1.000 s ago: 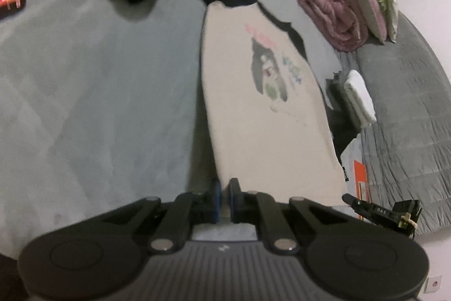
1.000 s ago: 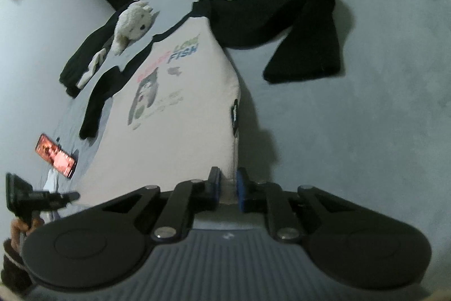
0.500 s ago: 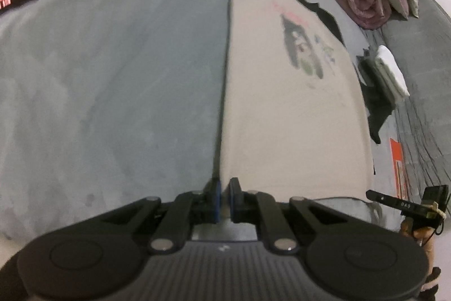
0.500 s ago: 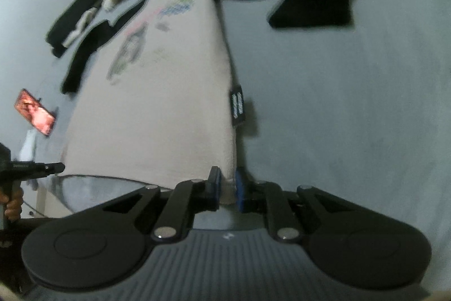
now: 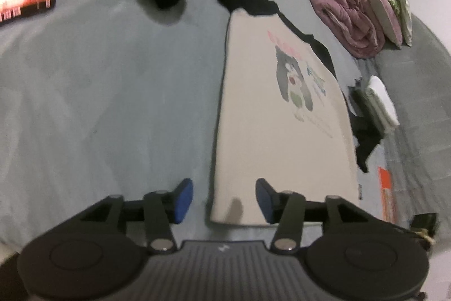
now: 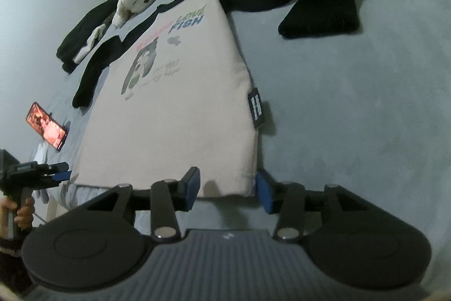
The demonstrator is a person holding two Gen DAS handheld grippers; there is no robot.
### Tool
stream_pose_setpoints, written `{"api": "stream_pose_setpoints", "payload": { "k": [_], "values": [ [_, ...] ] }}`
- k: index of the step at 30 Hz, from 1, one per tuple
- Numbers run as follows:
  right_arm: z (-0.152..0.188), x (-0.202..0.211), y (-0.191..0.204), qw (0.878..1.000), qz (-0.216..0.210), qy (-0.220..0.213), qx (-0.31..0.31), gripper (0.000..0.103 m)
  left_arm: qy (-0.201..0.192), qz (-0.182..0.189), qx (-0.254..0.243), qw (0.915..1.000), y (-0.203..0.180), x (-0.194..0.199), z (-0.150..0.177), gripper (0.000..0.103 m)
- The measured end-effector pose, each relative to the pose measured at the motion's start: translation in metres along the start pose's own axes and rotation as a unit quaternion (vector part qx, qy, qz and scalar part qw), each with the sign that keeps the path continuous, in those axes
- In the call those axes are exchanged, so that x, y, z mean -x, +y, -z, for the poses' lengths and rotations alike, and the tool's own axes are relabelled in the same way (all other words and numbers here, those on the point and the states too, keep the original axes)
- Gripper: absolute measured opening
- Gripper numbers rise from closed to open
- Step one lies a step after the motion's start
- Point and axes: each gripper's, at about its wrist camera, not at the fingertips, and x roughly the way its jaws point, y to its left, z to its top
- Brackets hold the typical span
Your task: Fold clothes
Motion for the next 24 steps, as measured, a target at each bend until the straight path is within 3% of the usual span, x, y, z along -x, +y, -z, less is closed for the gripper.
{"api": "stream_pose_setpoints", "payload": {
  "k": [2,7,16,20,24],
  "values": [
    [-0.003,0.002,0.000,1.000,0.009,-0.015,-0.006,0.053,-0.012,-0.018,-0.010,0.9997,-0.005,0.001,-0.002,0.065],
    [-0.013,-0.001,0.000,0.997,0.056,-0.048,-0.025,0.056,-0.044,-0.085,-0.045,0.9945,-0.028,-0.008,-0.007,0.072],
    [-0.035,-0.019,0.012,0.984,0.128,-0.101,-0.070,0.061,-0.090,-0.208,-0.085,0.9703,-0.064,-0.035,-0.018,0.085],
    [-0.040,-0.034,0.020,0.977,0.158,-0.132,-0.062,0.063,-0.123,-0.196,-0.067,0.9705,-0.068,-0.040,-0.019,0.088],
    [-0.040,-0.045,0.018,0.967,0.178,-0.170,-0.062,0.064,-0.183,-0.169,-0.078,0.9654,-0.076,-0.040,-0.016,0.089]
  ]
}}
